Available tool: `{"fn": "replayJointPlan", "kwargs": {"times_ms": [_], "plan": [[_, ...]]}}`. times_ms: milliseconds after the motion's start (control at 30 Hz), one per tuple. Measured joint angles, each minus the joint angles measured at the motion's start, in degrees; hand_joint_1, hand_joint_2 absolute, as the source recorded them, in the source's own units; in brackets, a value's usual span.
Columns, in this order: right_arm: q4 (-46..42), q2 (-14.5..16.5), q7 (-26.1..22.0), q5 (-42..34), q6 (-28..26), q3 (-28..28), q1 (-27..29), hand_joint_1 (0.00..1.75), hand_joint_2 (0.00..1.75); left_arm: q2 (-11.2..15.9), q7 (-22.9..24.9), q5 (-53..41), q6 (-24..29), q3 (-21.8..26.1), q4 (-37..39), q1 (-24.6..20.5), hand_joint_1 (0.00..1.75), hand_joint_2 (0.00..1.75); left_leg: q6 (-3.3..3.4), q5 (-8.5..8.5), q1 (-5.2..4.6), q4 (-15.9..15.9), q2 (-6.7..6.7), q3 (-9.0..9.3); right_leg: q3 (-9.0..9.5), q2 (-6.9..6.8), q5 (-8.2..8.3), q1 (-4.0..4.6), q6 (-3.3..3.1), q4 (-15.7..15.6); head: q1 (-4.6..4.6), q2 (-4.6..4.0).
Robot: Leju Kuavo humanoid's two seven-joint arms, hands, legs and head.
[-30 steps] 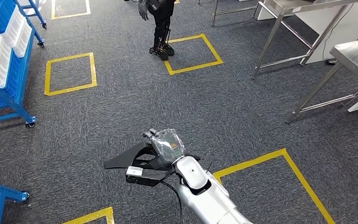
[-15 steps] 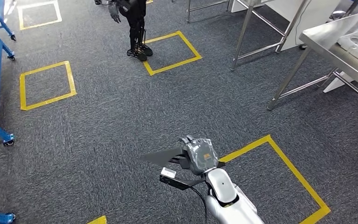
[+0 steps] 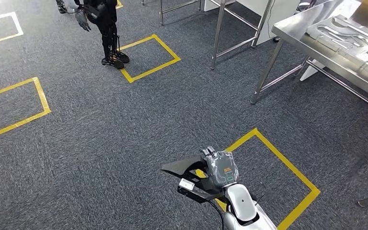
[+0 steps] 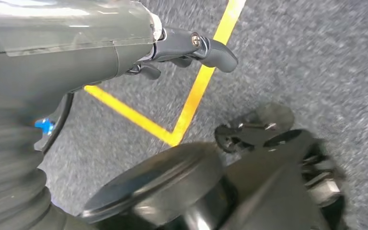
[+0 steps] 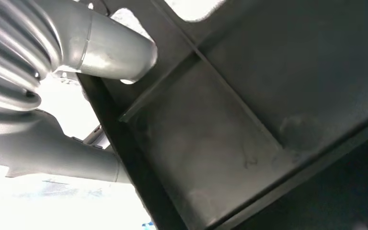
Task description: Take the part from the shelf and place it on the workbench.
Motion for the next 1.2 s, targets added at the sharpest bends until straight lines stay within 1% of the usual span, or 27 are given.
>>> {"fn": "replayJointPlan", "kwargs": {"times_ms": [67, 100, 133, 167, 200, 233, 300, 333, 367, 433, 467, 500, 567, 633, 667, 700, 733, 767, 833, 867, 900, 967, 1033, 1100, 1133, 1167, 1200], "plan": [[-0.28, -0.22, 0.00, 0.00, 0.04, -0.34, -0.32, 1.75, 1.75, -0.04, -0.15, -0.01, -0.04, -0.15, 0.00, -0.18, 0.00, 1.75, 0.62, 0.31, 0.07, -0.53, 1.41, 0.18, -2.34, -3.09, -2.91, 0.08, 0.32, 4.99, 0.01, 0.00], [-0.33, -0.29, 0.00, -0.01, 0.06, -0.39, -0.49, 1.75, 1.75, -0.05, -0.22, -0.12, -0.09, -0.25, 0.00, -0.19, 0.00, 1.75, 0.78, 0.31, 0.02, -0.57, 2.08, 0.16, -4.22, -4.26, -4.78, 0.04, 0.49, 8.82, 0.00, 0.00], [-0.31, -0.37, -0.01, -0.03, 0.05, -0.40, -0.55, 1.75, 1.75, -0.05, -0.28, -0.23, -0.14, -0.35, 0.00, -0.18, 0.00, 1.75, 0.83, 0.28, -0.03, -0.55, 2.79, 0.13, -6.00, -4.76, -6.19, -0.10, 0.70, 12.45, 0.00, 0.00], [-0.24, -0.45, -0.02, -0.10, 0.01, -0.41, -0.49, 1.75, 1.75, -0.04, -0.37, -0.32, -0.17, -0.44, 0.00, -0.19, 0.00, 1.75, 0.84, 0.23, -0.06, -0.53, 3.46, 0.12, -7.05, -4.99, -6.62, -0.25, 0.89, 14.59, -0.01, 0.00], [-0.14, -0.56, -0.03, -0.16, -0.05, -0.44, -0.44, 1.75, 1.75, -0.05, -0.49, -0.36, -0.19, -0.52, 0.00, -0.29, 0.00, 1.75, 0.79, 0.16, -0.07, -0.50, 4.08, 0.14, -7.01, -5.18, -5.96, -0.40, 1.04, 14.60, -0.01, 0.00], [-0.03, -0.65, -0.04, -0.23, -0.13, -0.47, -0.42, 1.75, 1.75, -0.09, -0.63, -0.37, -0.21, -0.59, 0.00, -0.42, 0.00, 1.75, 0.68, 0.07, -0.07, -0.46, 4.64, 0.21, -5.72, -5.52, -4.35, -0.53, 1.11, 12.22, -0.01, 0.00], [0.13, -0.74, -0.01, -0.28, -0.31, -0.55, -0.53, 1.75, 1.75, -0.20, -0.86, -0.40, -0.26, -0.74, 0.00, -0.69, 0.00, 1.75, 0.27, -0.22, -0.17, -0.35, 5.61, 0.45, -1.29, -7.17, -0.89, -0.47, 0.94, 4.06, -0.01, 0.00], [0.16, -0.74, 0.10, -0.25, -0.43, -0.57, -0.60, 1.75, 1.75, -0.24, -0.91, -0.42, -0.29, -0.84, 0.00, -0.78, 0.00, 1.75, -0.01, -0.37, -0.29, -0.27, 6.02, 0.56, 0.33, -7.86, 0.06, -0.29, 0.68, 0.90, -0.01, 0.00], [0.18, -0.73, 0.24, -0.16, -0.55, -0.58, -0.64, 1.75, 1.75, -0.25, -0.92, -0.44, -0.33, -0.93, 0.00, -0.85, 0.00, 1.75, -0.33, -0.51, -0.41, -0.23, 6.39, 0.66, 1.16, -8.27, 0.33, -0.08, 0.39, -0.80, -0.01, 0.00], [0.23, -0.72, 0.67, 0.12, -0.74, -0.63, -0.57, 1.75, 1.75, -0.24, -0.84, -0.48, -0.41, -1.04, 0.00, -0.97, 0.00, 1.75, -1.03, -0.68, -0.53, -0.30, 7.13, 0.94, 1.21, -7.60, 0.25, 0.18, -0.21, -1.31, -0.01, 0.00], [0.24, -0.72, 0.81, 0.28, -0.78, -0.68, -0.50, 1.75, 1.75, -0.22, -0.77, -0.49, -0.44, -1.07, 0.00, -1.00, 0.00, 1.75, -1.42, -0.88, -0.43, -0.22, 7.10, 1.04, 1.28, -7.14, 0.30, 0.07, -0.51, -1.44, -0.01, 0.00], [0.25, -0.72, 0.93, 0.43, -0.84, -0.72, -0.49, 1.75, 1.75, -0.20, -0.71, -0.49, -0.44, -1.08, 0.00, -1.02, 0.00, 1.75, -1.73, -1.47, -0.34, 0.43, 6.51, 0.88, 1.40, -6.67, 0.38, -0.06, -0.86, -1.62, -0.01, 0.00], [0.23, -0.69, 0.97, 0.72, -0.95, -0.76, -0.60, 1.75, 1.75, -0.13, -0.62, -0.47, -0.43, -1.10, 0.00, -0.92, 0.00, 1.75, -2.15, -4.34, -0.10, 5.12, 4.49, -1.14, 1.60, -5.86, 0.54, -0.34, -1.53, -1.90, -0.01, 0.00], [0.24, -0.65, 0.93, 0.87, -1.01, -0.77, -0.61, 1.75, 1.75, -0.04, -0.64, -0.36, -0.39, -1.08, 0.00, -0.77, 0.00, 1.75, -2.31, -7.91, -0.05, 13.00, 3.30, -4.89, 1.57, -4.93, 0.51, -0.25, -1.88, -1.88, -0.01, 0.00], [0.24, -0.64, 0.86, 0.90, -1.02, -0.77, -0.55, 1.75, 1.75, 0.02, -0.68, -0.31, -0.34, -1.07, 0.00, -0.79, 0.00, 1.75, -2.38, -8.62, -0.05, 15.79, 3.12, -6.31, 1.58, -4.37, 0.49, -0.20, -1.92, -1.83, -0.01, 0.00], [0.25, -0.64, 0.78, 0.90, -1.03, -0.77, -0.50, 1.75, 1.75, 0.06, -0.73, -0.27, -0.27, -1.07, 0.00, -0.86, 0.00, 1.75, -2.39, -8.16, -0.05, 16.57, 3.04, -6.80, 1.60, -3.75, 0.47, -0.18, -1.91, -1.76, -0.01, 0.00], [0.25, -0.64, 0.65, 0.89, -1.04, -0.76, -0.49, 1.75, 1.75, 0.10, -0.76, -0.28, -0.19, -1.07, 0.00, -0.92, 0.00, 1.75, -2.33, -6.53, -0.02, 14.95, 2.96, -6.16, 1.66, -3.07, 0.44, -0.19, -1.87, -1.67, -0.01, 0.00], [0.25, -0.64, 0.53, 0.86, -1.08, -0.76, -0.51, 1.75, 1.75, 0.13, -0.75, -0.29, -0.12, -1.08, 0.00, -0.93, 0.00, 1.75, -2.21, -4.19, 0.03, 11.38, 2.57, -4.62, 1.72, -2.35, 0.37, -0.21, -1.77, -1.54, -0.01, 0.00], [0.25, -0.65, 0.37, 0.78, -1.23, -0.79, -0.60, 1.75, 1.75, 0.21, -0.77, -0.30, -0.04, -1.08, 0.00, -0.85, 0.00, 1.75, -1.81, -1.00, 0.22, 3.79, 0.16, -1.33, 1.49, -1.04, 0.23, -0.22, -1.36, -1.12, -0.01, 0.00], [0.25, -0.65, 0.34, 0.74, -1.32, -0.81, -0.64, 1.75, 1.75, 0.23, -0.78, -0.30, -0.03, -1.08, 0.00, -0.85, 0.00, 1.75, -1.62, -0.48, 0.24, 1.64, -0.89, -0.46, 1.21, -0.51, 0.26, -0.28, -1.01, -0.96, -0.01, 0.00], [0.25, -0.66, 0.33, 0.72, -1.40, -0.82, -0.66, 1.75, 1.75, 0.25, -0.78, -0.30, -0.02, -1.09, 0.00, -0.87, 0.00, 1.75, -1.42, -0.62, 0.19, 0.82, -1.52, -0.16, 0.91, 0.00, 0.38, -0.33, -0.62, -0.91, -0.01, 0.00], [0.25, -0.68, 0.33, 0.70, -1.49, -0.86, -0.62, 1.75, 1.75, 0.21, -0.90, -0.34, -0.02, -1.13, 0.00, -0.98, 0.00, 1.75, -0.88, -0.45, 0.15, 0.43, -0.70, -0.08, 0.55, 0.68, 0.63, -0.48, 0.18, -1.02, -0.01, 0.00], [0.24, -0.72, 0.37, 0.69, -1.57, -0.94, -0.71, 1.75, 1.75, 0.09, -1.20, -0.53, -0.11, -1.39, 0.00, -1.18, 0.00, 1.75, -0.08, -0.11, 0.33, -0.19, 0.47, 0.19, -0.23, -1.29, -0.38, -0.35, 0.77, 0.54, 0.01, 0.00], [0.24, -0.73, 0.39, 0.68, -1.66, -0.98, -1.00, 1.75, 1.75, -0.05, -1.42, -0.85, -0.22, -1.77, 0.00, -1.34, 0.00, 1.75, 0.50, -0.01, 0.29, -0.51, 1.79, 0.36, -3.10, -4.19, -3.51, -0.29, 1.17, 6.36, 0.00, 0.00], [0.25, -0.73, 0.40, 0.68, -1.66, -0.98, -1.08, 1.75, 1.75, -0.08, -1.45, -0.97, -0.25, -1.89, 0.00, -1.36, 0.00, 1.75, 0.67, -0.07, 0.20, -0.49, 2.50, 0.36, -5.10, -4.79, -5.22, -0.35, 1.35, 10.30, -0.01, 0.00], [0.26, -0.73, 0.40, 0.68, -1.66, -0.99, -1.08, 1.75, 1.75, -0.10, -1.46, -1.05, -0.25, -1.96, 0.00, -1.36, 0.00, 1.75, 0.70, -0.13, 0.14, -0.47, 3.19, 0.36, -6.73, -5.04, -6.24, -0.41, 1.50, 13.50, -0.01, 0.00], [0.27, -0.73, 0.41, 0.67, -1.64, -0.99, -1.03, 1.75, 1.75, -0.11, -1.46, -1.08, -0.25, -2.02, 0.00, -1.37, 0.00, 1.75, 0.69, -0.22, 0.11, -0.45, 3.84, 0.39, -7.47, -5.18, -6.20, -0.45, 1.60, 14.89, -0.01, 0.00]]}}
